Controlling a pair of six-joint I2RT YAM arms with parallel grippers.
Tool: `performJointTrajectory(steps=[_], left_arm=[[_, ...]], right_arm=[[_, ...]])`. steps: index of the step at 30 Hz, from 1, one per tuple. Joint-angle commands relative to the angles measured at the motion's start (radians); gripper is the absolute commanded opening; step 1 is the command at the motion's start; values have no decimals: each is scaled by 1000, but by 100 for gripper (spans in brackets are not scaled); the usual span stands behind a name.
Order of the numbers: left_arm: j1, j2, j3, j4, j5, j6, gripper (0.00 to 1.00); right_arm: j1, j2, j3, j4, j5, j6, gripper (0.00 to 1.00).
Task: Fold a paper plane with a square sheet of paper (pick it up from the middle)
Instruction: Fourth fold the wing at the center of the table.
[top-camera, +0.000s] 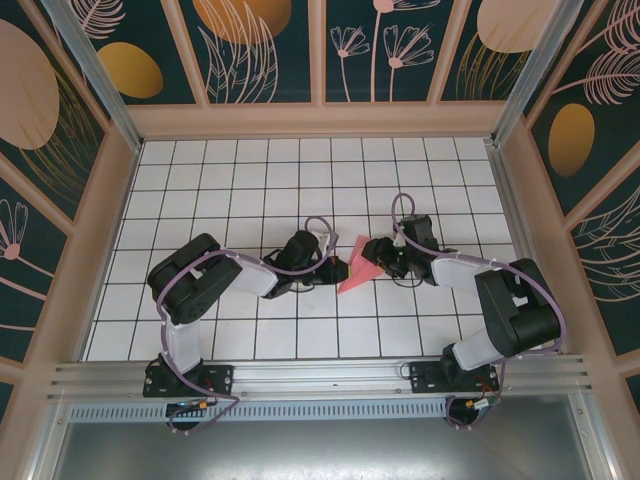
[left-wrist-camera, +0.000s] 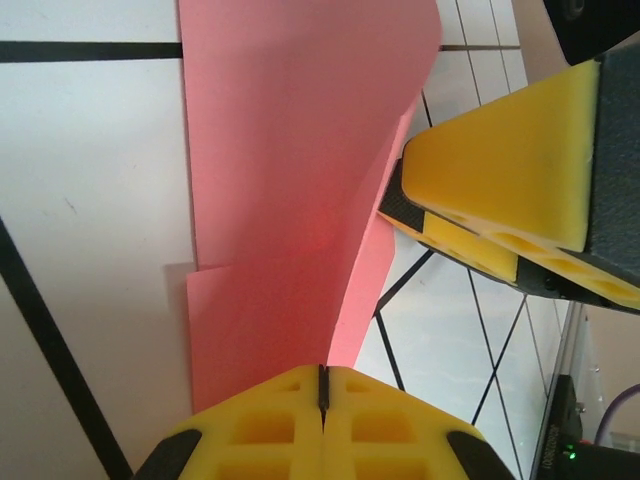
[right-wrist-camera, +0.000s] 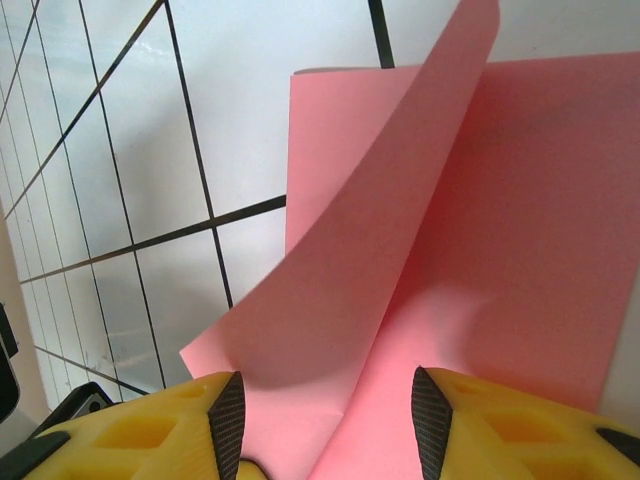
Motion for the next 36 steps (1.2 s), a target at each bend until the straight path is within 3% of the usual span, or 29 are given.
performJointTrajectory(steps=[1,10,15,18,28,36], left_arm=[[2,-20,-19,82,-11,-55,0],[1,2,-1,83,22,-30,6],[2,22,33,64,29,41,25],[2,35,61,43,19,76,29],[1,84,99,19,39,115,22],[1,104,126,15,76,127,10]], right_arm=[[-6,17,29,-15,-21,-37,50],[-6,76,55,-5,-35,-42,49],[-7,88,53,-9,-26,-43,49],[-7,89,50,-9,-26,-40,50],[-7,71,42,-4,-32,-37,49],[-8,31,31,-13,-33,-51,49]])
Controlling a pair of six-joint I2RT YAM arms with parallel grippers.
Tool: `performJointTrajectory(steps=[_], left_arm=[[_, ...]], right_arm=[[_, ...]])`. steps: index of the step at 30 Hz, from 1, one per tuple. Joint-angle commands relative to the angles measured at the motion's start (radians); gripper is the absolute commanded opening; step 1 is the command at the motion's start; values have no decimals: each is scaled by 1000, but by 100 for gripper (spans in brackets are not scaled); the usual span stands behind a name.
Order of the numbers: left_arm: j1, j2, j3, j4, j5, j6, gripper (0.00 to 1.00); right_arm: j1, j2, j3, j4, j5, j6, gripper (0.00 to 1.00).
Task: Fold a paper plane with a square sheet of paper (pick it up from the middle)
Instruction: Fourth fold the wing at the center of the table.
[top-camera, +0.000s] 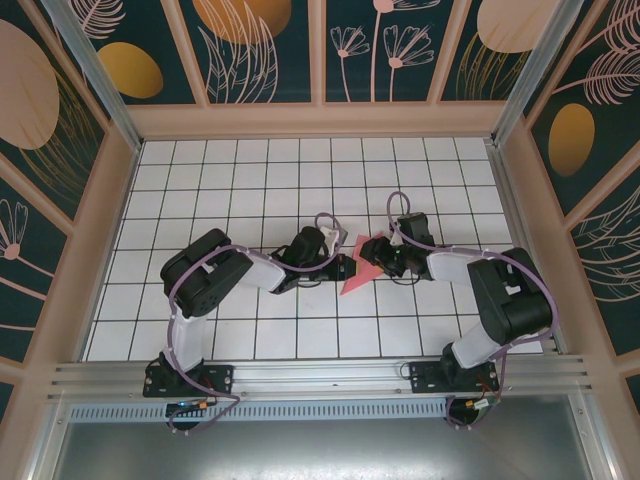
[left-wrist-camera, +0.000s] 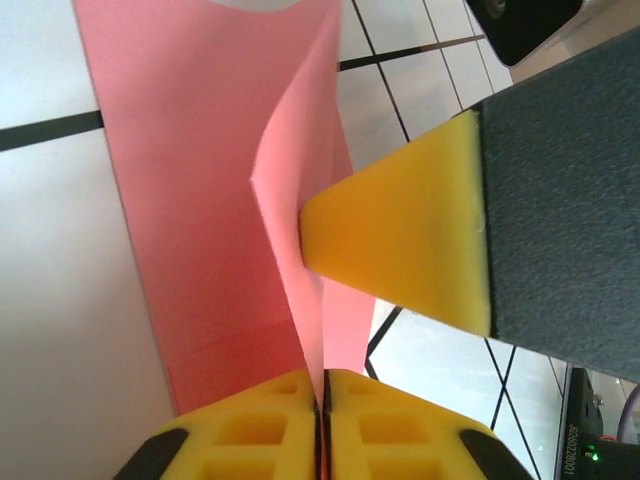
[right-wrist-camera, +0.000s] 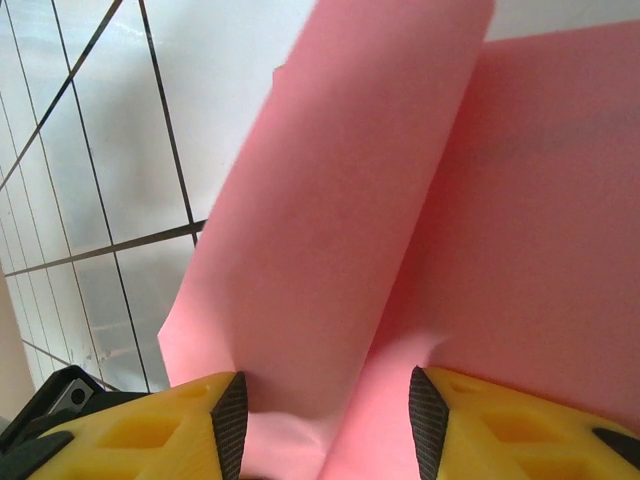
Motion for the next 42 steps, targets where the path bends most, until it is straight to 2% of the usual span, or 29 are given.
performJointTrajectory(steps=[1,15,31,35,38,42], left_arm=[[0,20,33,-1,40,20,8],[1,58,66,-40,61,5,5],[1,75,100,-88,79,11,7],[0,66,99,-91,79,11,11],[1,33,86,-98,66,12,18],[1,-38,51,-155,-4,9,25]], right_arm=[[-8,-50,-3,-16,-13,-34,49],[-13,-96,-21,-95,51,-57,49],[-14,-20,-3,-93,93,-38,48],[-14,1,1,-116,119,-26,48],[-14,20,5,-137,142,-11,48],[-14,39,7,-166,174,5,48]])
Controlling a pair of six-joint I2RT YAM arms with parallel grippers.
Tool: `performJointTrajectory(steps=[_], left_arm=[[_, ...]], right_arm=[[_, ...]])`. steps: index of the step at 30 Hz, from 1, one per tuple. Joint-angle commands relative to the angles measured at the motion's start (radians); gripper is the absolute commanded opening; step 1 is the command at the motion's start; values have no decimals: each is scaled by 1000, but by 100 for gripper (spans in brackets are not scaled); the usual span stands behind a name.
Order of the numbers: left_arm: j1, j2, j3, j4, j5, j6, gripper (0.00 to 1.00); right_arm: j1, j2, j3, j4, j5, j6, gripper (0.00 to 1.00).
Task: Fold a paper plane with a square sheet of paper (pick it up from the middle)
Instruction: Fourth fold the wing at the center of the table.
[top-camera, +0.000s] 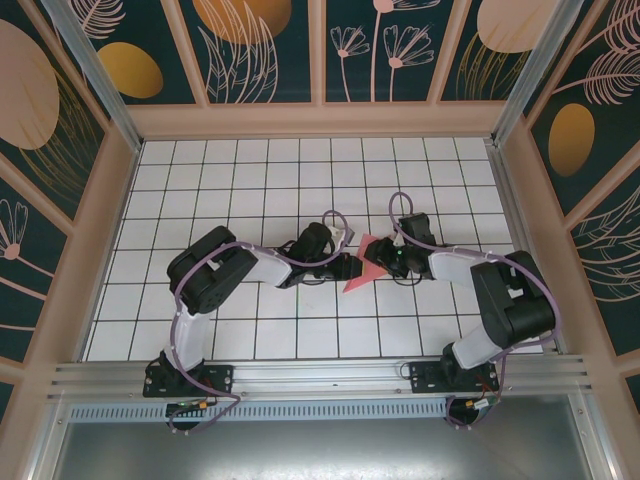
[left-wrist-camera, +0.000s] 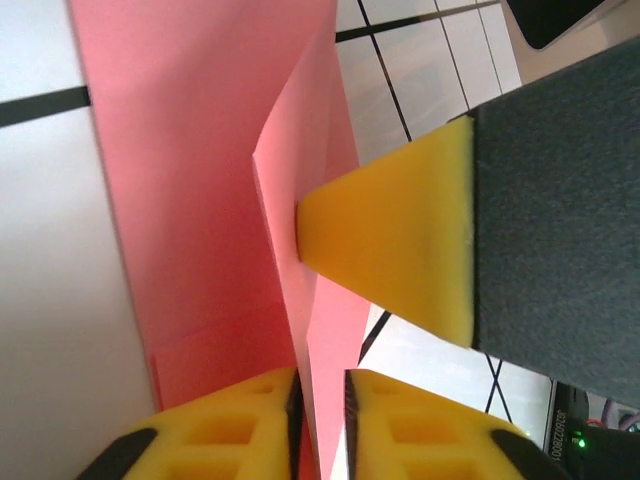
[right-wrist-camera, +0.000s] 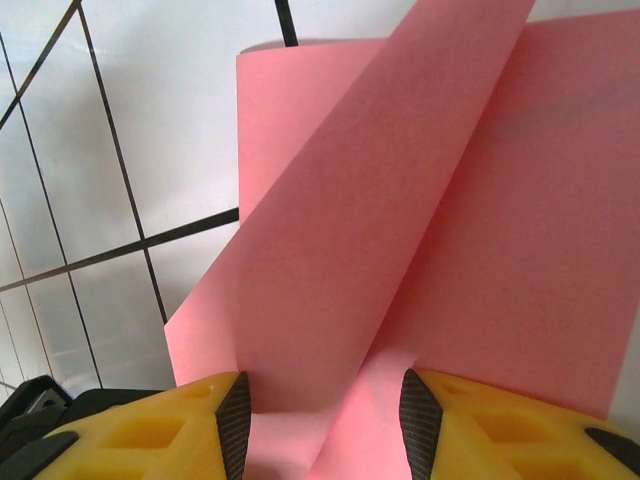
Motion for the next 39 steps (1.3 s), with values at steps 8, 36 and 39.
performJointTrajectory(steps=[8,36,39], left_arm=[[2,-245,-101,-184,-219,4,34],[-39,-71,25,-156,-138,-61,15],[-39,-62,25,-179,-163,-57,14]], right_arm=[[-4,75,13,-125,122,19,48],[22,140,41,-184,196,35,50],[22,144,39,-188,200,33,50]])
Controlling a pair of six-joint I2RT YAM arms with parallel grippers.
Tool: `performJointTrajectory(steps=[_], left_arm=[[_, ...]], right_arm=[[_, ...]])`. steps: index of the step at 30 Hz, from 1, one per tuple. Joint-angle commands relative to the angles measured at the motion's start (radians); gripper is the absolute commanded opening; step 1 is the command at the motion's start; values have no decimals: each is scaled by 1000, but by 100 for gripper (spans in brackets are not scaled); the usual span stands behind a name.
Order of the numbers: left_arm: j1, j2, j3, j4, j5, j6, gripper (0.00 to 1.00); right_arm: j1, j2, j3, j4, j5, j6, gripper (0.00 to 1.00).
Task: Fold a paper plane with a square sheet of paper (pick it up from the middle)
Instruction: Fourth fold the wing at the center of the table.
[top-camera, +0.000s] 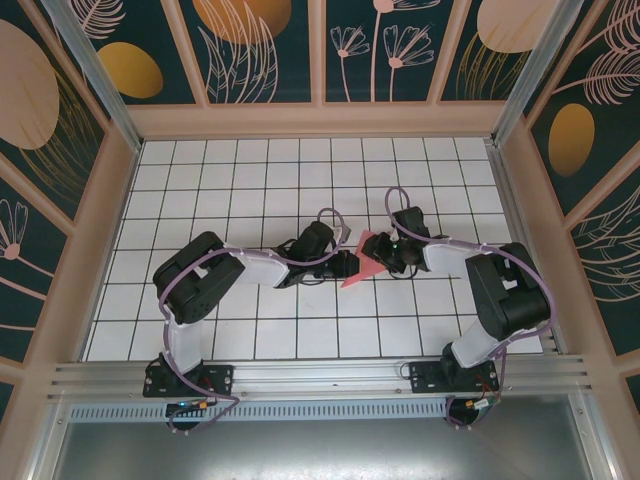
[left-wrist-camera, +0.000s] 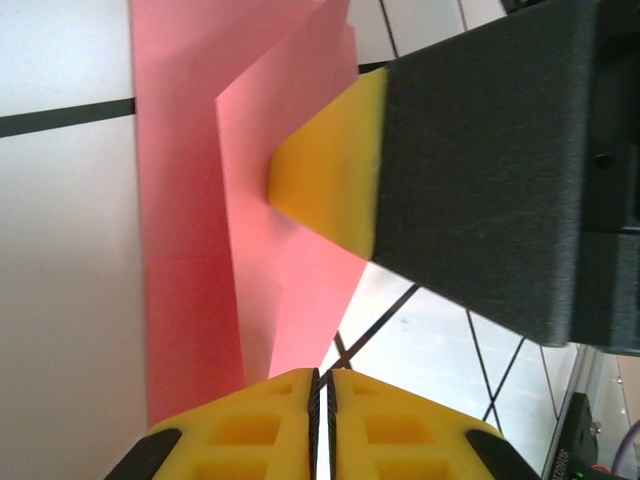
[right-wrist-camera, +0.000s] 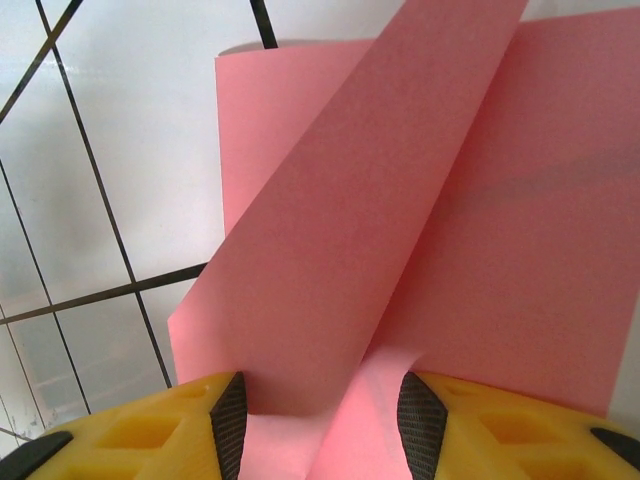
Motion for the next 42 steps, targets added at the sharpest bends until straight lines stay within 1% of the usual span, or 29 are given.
performJointTrajectory(steps=[1,7,8,12,19,27,30,36,42], left_arm=[[-6,26,22,-48,-38,4,14],[-7,39,22,-62,-51,6,13],[-7,41,47,-67,-54,8,13],[-6,42,58,-89,-68,12,12],[-7,42,60,-102,-74,15,12],[-7,44,57,-131,-95,14,12],[-7,43,59,-142,-103,12,12],[-6,40,65,-163,-108,10,11],[-7,27,59,-176,-124,9,11]], right_arm=[[3,88,-45,-120,141,5,50],[5,91,-52,-124,151,0,49],[5,91,-53,-126,154,0,49],[6,101,-53,-130,165,-3,49],[13,140,-46,-135,180,-2,46],[21,182,-26,-150,187,-1,46],[32,194,-8,-185,229,5,45],[50,234,21,-216,253,12,45],[66,267,40,-232,263,16,49]])
